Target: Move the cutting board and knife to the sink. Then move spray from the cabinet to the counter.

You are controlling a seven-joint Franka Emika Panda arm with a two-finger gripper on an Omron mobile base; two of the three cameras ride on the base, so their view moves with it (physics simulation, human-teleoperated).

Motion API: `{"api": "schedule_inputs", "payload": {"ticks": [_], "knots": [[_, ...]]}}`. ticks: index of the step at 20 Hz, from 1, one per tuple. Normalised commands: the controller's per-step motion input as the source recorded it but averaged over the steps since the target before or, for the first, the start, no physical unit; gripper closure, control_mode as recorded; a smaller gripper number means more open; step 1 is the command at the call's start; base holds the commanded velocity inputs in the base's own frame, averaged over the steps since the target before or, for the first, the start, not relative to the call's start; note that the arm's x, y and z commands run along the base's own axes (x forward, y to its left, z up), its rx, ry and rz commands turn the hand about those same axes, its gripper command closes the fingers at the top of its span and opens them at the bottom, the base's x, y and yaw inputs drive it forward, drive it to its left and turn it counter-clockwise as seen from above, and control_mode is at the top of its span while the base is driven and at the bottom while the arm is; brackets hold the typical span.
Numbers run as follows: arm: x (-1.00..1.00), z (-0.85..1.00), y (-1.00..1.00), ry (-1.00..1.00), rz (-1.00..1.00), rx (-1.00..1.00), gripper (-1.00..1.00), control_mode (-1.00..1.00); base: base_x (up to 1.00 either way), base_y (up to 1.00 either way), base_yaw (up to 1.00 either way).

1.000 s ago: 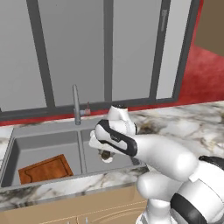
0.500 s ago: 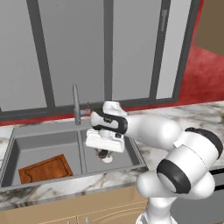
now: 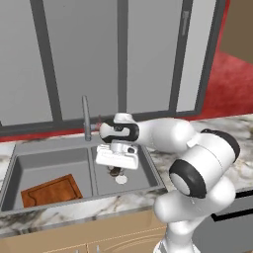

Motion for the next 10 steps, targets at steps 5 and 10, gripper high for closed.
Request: {"api": "schedule_inputs", "payload": {"ticks": [5,10], "knots": [[0.22,-0.10,0.00,0.00,0.00,-0.01,1.00,-1.00,0.00,0.00,0.00],[0.31,-0.17,0.00,0.00,0.00,-0.03,1.00,-1.00,0.00,0.00,0.00]]}}
